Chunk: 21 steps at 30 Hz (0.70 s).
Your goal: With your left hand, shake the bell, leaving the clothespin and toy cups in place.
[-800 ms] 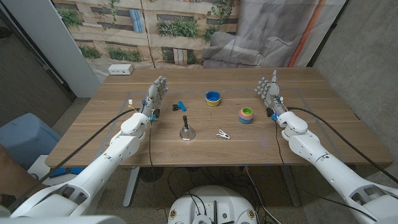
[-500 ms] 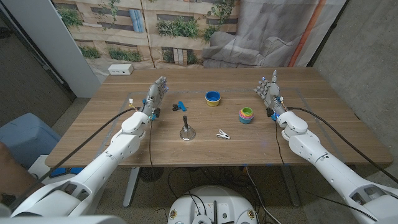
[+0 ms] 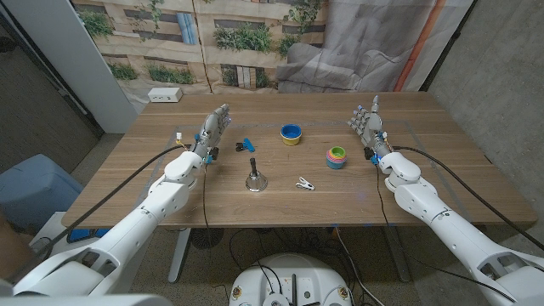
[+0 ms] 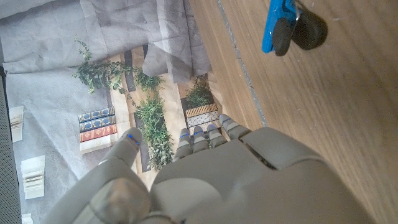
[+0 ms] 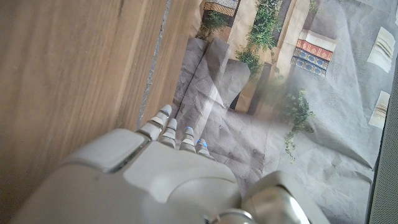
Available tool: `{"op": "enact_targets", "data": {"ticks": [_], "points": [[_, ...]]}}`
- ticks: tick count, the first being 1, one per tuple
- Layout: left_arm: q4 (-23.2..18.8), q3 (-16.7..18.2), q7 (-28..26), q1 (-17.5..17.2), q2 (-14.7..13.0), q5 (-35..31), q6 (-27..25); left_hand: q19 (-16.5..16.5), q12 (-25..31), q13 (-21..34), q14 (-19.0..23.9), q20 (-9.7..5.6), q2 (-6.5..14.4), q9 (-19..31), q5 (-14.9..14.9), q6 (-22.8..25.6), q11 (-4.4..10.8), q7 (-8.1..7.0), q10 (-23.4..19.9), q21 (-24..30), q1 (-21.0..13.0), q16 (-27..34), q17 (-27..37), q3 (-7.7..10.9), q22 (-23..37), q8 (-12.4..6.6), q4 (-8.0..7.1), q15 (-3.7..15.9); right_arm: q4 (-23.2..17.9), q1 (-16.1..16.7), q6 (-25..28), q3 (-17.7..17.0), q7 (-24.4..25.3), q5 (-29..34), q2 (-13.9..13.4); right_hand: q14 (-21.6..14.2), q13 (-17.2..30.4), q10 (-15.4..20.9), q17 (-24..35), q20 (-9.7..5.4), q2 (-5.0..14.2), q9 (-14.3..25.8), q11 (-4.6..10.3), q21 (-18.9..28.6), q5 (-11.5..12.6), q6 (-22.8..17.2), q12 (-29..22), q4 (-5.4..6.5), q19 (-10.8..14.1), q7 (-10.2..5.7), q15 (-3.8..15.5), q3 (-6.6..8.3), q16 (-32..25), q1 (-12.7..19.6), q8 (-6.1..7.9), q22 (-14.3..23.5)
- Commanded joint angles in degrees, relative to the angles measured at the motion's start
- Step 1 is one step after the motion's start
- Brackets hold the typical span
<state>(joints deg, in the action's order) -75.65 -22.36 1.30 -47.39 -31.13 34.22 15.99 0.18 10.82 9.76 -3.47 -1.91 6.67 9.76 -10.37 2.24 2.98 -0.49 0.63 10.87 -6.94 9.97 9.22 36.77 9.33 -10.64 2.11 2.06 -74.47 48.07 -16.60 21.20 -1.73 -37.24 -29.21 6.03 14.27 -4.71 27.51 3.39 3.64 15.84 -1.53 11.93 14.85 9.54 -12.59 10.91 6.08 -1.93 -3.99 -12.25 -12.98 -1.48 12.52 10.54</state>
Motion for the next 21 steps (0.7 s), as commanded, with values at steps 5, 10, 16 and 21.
{"op": "enact_targets", "data": {"ticks": [5,10,16,21], "points": [[-9.04,1.63,-1.68,-4.75,-5.04,-0.96,-1.9,-0.47,0.34,0.08,0.72,-1.82,-0.17,0.07,0.15,0.91,0.49,-0.26,-0.88,0.1,-1.5,0.23,0.17,0.52,0.21,-0.36,1.8,0.41,-0.02,0.05,-0.01,-0.01,0.0,-0.01,-0.02,0.62,0.09,-0.47,0.3,-0.14,5.58,0.21,0.14,0.4,0.28,0.77,-0.27,-0.06,0.45,0.07,0.08,-0.37,-0.4,0.17,0.31,0.16],[-10.76,2.58,-0.95,-6.28,-6.8,-0.56,-1.68,-0.59,0.28,0.09,0.78,-2.0,-0.61,0.09,0.24,1.09,0.66,-0.54,-0.99,0.04,-2.15,0.17,0.19,0.68,0.21,-0.4,3.04,0.73,0.03,0.02,-0.02,0.0,-0.02,-0.01,-0.01,0.59,0.09,-0.5,0.3,-0.13,5.59,0.21,0.14,0.4,0.28,0.77,-0.26,-0.06,0.45,0.09,0.07,-0.36,-0.41,0.17,0.31,0.16],[-12.33,3.5,0.19,-7.69,-9.19,-0.85,-1.24,-0.74,0.35,0.11,0.88,-2.24,-1.08,0.1,0.36,1.57,0.98,-0.72,-1.45,0.01,-2.59,0.15,0.2,0.7,0.22,-0.5,4.12,0.9,0.07,-0.01,-0.02,0.01,-0.02,-0.01,0.01,0.57,0.09,-0.46,0.3,-0.13,5.59,0.21,0.07,0.41,0.28,0.74,-0.27,-0.06,0.46,0.14,0.09,-0.36,-0.42,0.17,0.32,0.16],[-14.6,4.53,0.18,-9.65,-11.02,-0.78,-1.3,-1.36,0.5,0.13,1.79,-2.52,-1.75,0.12,0.39,2.33,1.68,-1.11,-2.55,0.07,-3.59,0.34,0.21,0.85,0.22,-0.66,6.06,1.74,0.01,0.02,0.0,0.01,0.02,0.01,0.02,0.55,0.09,-0.48,0.3,-0.11,5.58,0.2,0.13,0.41,0.28,0.72,-0.26,-0.06,0.47,0.15,0.06,-0.36,-0.43,0.17,0.33,0.16]]}}
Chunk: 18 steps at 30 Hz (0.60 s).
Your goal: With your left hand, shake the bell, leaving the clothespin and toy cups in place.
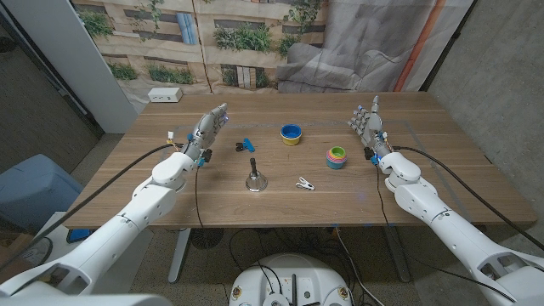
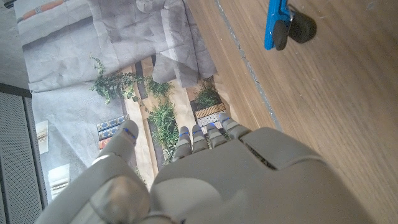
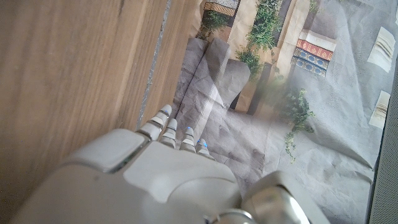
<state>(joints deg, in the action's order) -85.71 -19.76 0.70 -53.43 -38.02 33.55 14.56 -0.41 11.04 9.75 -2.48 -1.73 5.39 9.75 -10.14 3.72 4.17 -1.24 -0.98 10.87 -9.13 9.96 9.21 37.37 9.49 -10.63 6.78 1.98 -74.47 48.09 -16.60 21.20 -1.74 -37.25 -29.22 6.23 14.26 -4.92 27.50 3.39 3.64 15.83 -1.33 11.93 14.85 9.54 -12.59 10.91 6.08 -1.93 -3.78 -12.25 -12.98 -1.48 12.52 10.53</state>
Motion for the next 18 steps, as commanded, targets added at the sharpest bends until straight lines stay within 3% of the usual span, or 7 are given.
{"op": "enact_targets", "data": {"ticks": [1,10,18], "points": [[-4.99,2.12,0.81,-3.99,-4.52,-0.11,0.07,-0.84,0.3,0.14,0.99,-2.64,-0.55,0.13,0.16,1.08,0.56,-0.46,-1.17,0.06,-1.66,0.37,0.22,0.31,0.06,-0.73,1.75,2.06,0.0,0.0,0.0,0.02,0.03,0.02,0.02,0.35,0.09,-0.27,0.31,-0.13,5.58,0.21,-0.08,0.41,0.28,0.74,-0.27,-0.06,0.47,0.14,-0.12,-0.37,-0.42,0.17,0.32,0.17],[-10.11,3.73,0.98,-8.16,-8.21,-0.06,-0.93,-2.41,0.37,0.15,2.47,-2.43,-1.49,0.15,0.1,2.21,1.38,-1.61,-2.72,0.22,-3.95,0.49,0.22,0.64,0.01,-1.11,3.85,3.17,-0.01,0.0,0.01,0.0,0.01,0.0,0.0,0.35,0.09,-0.24,0.3,-0.15,5.58,0.21,-0.07,0.41,0.28,0.76,-0.28,-0.06,0.48,0.11,-0.09,-0.37,-0.42,0.16,0.31,0.17],[-13.48,4.79,1.83,-11.51,-10.98,-0.15,-1.21,-3.07,0.22,0.17,3.16,-2.49,-2.41,0.16,0.07,2.44,2.19,-2.31,-3.17,0.16,-5.35,0.46,0.23,0.69,-0.03,-1.19,4.26,3.74,0.01,-0.01,0.01,-0.01,-0.01,-0.01,-0.01,0.35,0.09,-0.22,0.3,-0.12,5.59,0.21,-0.05,0.41,0.29,0.76,-0.29,-0.06,0.47,0.1,-0.12,-0.37,-0.42,0.17,0.31,0.17]]}}
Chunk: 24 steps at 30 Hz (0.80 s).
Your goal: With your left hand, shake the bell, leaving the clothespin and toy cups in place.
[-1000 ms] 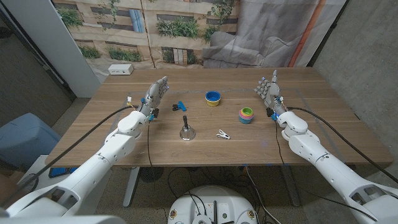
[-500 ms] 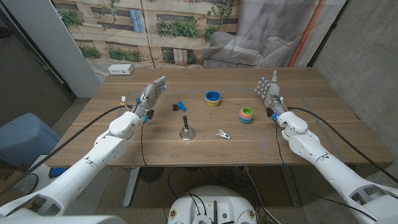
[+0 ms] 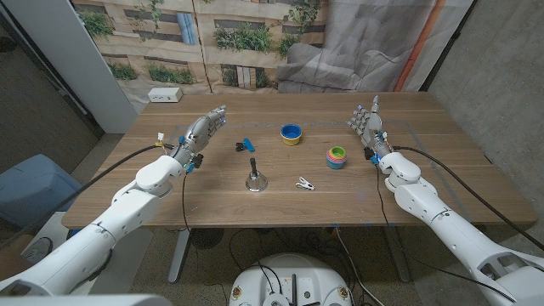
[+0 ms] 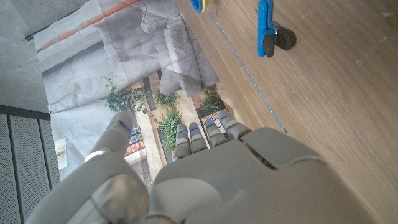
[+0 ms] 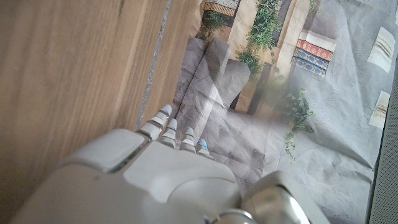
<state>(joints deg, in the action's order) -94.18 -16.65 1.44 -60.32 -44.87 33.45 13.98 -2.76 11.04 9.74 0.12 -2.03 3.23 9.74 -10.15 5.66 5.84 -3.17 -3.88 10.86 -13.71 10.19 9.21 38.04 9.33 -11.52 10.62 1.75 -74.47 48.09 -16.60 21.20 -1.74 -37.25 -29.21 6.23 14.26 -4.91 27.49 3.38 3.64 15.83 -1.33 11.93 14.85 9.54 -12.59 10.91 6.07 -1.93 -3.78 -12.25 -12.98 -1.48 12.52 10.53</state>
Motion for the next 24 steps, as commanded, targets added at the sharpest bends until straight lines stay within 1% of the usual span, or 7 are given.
{"op": "enact_targets", "data": {"ticks": [1,3,12,17,21,22,24], "points": [[-5.26,1.7,1.38,-4.81,-4.51,-0.15,-0.72,-0.74,0.22,0.18,0.62,-2.21,-0.41,0.17,0.06,0.51,0.65,-0.54,-0.36,0.13,-0.97,0.22,0.24,0.02,0.13,-0.3,0.46,4.04,0.02,-0.03,0.01,0.0,-0.02,0.0,-0.01,0.36,0.1,-0.25,0.31,-0.11,5.59,0.21,-0.09,0.4,0.29,0.76,-0.28,-0.06,0.47,0.1,-0.12,-0.37,-0.42,0.17,0.31,0.17],[-5.51,1.73,1.9,-5.03,-4.96,-0.36,-0.58,-0.8,0.19,0.18,0.65,-2.08,-0.72,0.18,0.05,0.53,1.07,-0.63,-0.48,0.06,-1.34,0.16,0.24,0.02,0.12,-0.31,0.51,4.06,0.03,-0.04,0.01,0.01,-0.01,0.01,0.0,0.36,0.1,-0.25,0.31,-0.14,5.59,0.21,-0.06,0.42,0.29,0.75,-0.27,-0.06,0.5,0.1,-0.13,-0.37,-0.42,0.16,0.32,0.17],[-5.88,1.67,3.98,-5.2,-6.28,-1.79,0.93,-1.17,0.4,0.2,0.9,-1.17,-1.94,0.21,-0.1,1.36,1.45,-0.77,-1.94,-0.1,-3.1,0.06,0.27,0.2,0.08,-0.64,0.59,4.15,-0.04,0.01,0.01,0.02,0.03,0.02,-0.01,0.32,0.1,-0.26,0.31,-0.13,5.59,0.21,-0.1,0.41,0.29,0.74,-0.27,-0.06,0.48,0.14,-0.14,-0.37,-0.44,0.16,0.32,0.17],[-6.41,2.06,5.38,-5.85,-7.78,-1.82,1.03,-1.56,0.33,0.19,0.95,-0.65,-2.62,0.23,-0.2,1.22,1.87,-0.91,-2.44,-0.13,-4.34,-0.02,0.28,0.42,0.07,-0.55,0.59,3.87,0.03,-0.04,0.0,0.03,0.02,0.03,0.02,0.36,0.1,-0.23,0.31,-0.15,5.59,0.21,-0.15,0.4,0.29,0.74,-0.28,-0.06,0.47,0.13,-0.13,-0.37,-0.42,0.17,0.32,0.17],[-7.15,2.46,4.91,-7.07,-8.17,-2.43,1.79,-2.03,0.41,0.2,1.19,-0.63,-3.12,0.24,-0.26,1.05,2.42,-0.61,-3.16,-0.1,-5.37,0.01,0.28,0.62,0.06,-0.47,0.58,3.69,0.12,-0.09,-0.02,0.04,-0.02,0.03,0.05,0.38,0.1,-0.29,0.31,-0.14,5.59,0.21,-0.16,0.4,0.29,0.75,-0.26,-0.06,0.45,0.12,-0.1,-0.37,-0.42,0.16,0.32,0.17],[-7.33,2.56,4.89,-7.46,-8.29,-2.4,1.89,-2.2,0.39,0.21,1.36,-0.98,-3.62,0.25,-0.27,1.32,2.82,-0.93,-3.57,-0.15,-6.25,0.02,0.29,0.76,0.07,-0.58,0.58,4.0,0.11,-0.08,-0.02,0.03,-0.03,0.02,0.04,0.37,0.1,-0.24,0.31,-0.16,5.59,0.21,-0.21,0.41,0.29,0.73,-0.28,-0.06,0.47,0.09,-0.12,-0.37,-0.42,0.16,0.32,0.17],[-7.57,2.78,4.93,-8.19,-8.68,-2.8,2.43,-2.58,0.35,0.21,1.55,-1.14,-3.92,0.25,-0.27,1.54,2.99,-1.08,-3.74,-0.08,-6.74,0.06,0.29,0.83,0.06,-0.67,0.58,4.14,0.09,-0.06,-0.02,0.02,-0.03,0.01,0.02,0.38,0.1,-0.27,0.31,-0.12,5.59,0.21,-0.21,0.4,0.29,0.75,-0.27,-0.06,0.47,0.09,-0.11,-0.37,-0.42,0.16,0.32,0.17]]}}
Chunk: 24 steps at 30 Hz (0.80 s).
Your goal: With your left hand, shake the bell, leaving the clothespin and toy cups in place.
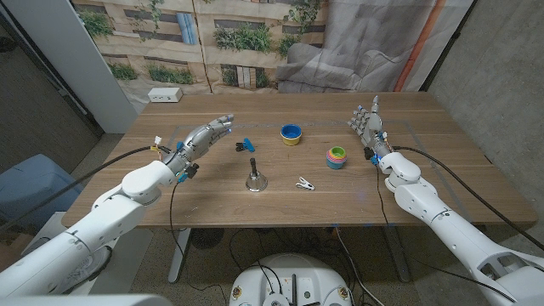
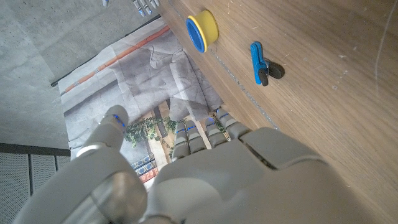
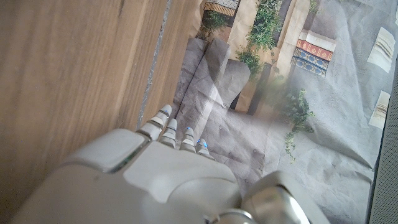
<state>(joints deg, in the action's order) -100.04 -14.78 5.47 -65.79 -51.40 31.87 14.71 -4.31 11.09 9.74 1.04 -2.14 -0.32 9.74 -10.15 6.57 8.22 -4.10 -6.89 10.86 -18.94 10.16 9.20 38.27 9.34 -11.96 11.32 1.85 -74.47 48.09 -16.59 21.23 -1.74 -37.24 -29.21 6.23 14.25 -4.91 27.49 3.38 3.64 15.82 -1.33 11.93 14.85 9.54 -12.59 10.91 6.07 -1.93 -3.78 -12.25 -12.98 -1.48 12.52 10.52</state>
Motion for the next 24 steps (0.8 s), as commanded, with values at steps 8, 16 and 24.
{"op": "enact_targets", "data": {"ticks": [8,16,24], "points": [[-2.14,2.09,1.96,-4.76,-4.31,-2.9,3.86,-1.42,0.16,0.22,0.47,-1.4,-1.25,0.25,-0.18,0.89,1.16,-0.45,-1.14,-0.17,-2.99,-0.08,0.31,0.82,0.05,-0.3,-0.12,4.24,0.02,-0.01,-0.02,-0.01,0.01,0.01,0.01,0.37,0.1,-0.28,0.31,-0.13,5.59,0.22,-0.15,0.4,0.29,0.73,-0.26,-0.06,0.45,0.12,-0.08,-0.37,-0.42,0.16,0.33,0.18],[-0.8,1.31,4.6,-4.32,-5.55,-6.94,8.11,-0.26,-0.56,0.26,-2.65,-0.68,-3.33,0.26,-0.15,-0.91,1.38,-1.35,0.22,-0.74,-6.57,-0.68,0.36,1.29,0.08,0.29,-0.21,4.1,0.06,-0.04,-0.03,0.0,-0.01,0.02,0.03,0.35,0.1,-0.28,0.31,-0.15,5.59,0.22,-0.06,0.4,0.29,0.77,-0.27,-0.06,0.46,0.11,-0.11,-0.37,-0.43,0.16,0.31,0.18],[0.54,-0.29,7.13,-3.49,-5.9,-7.24,8.51,0.7,-0.73,0.27,-4.45,-0.15,-4.47,0.25,-0.25,-1.8,1.81,-1.55,0.9,-0.85,-8.47,-0.67,0.38,1.44,0.11,0.49,-0.28,4.5,0.11,-0.05,-0.06,0.0,-0.03,0.02,0.04,0.37,0.1,-0.27,0.31,-0.13,5.58,0.22,-0.05,0.4,0.29,0.75,-0.27,-0.06,0.45,0.11,-0.08,-0.37,-0.42,0.16,0.32,0.18]]}}
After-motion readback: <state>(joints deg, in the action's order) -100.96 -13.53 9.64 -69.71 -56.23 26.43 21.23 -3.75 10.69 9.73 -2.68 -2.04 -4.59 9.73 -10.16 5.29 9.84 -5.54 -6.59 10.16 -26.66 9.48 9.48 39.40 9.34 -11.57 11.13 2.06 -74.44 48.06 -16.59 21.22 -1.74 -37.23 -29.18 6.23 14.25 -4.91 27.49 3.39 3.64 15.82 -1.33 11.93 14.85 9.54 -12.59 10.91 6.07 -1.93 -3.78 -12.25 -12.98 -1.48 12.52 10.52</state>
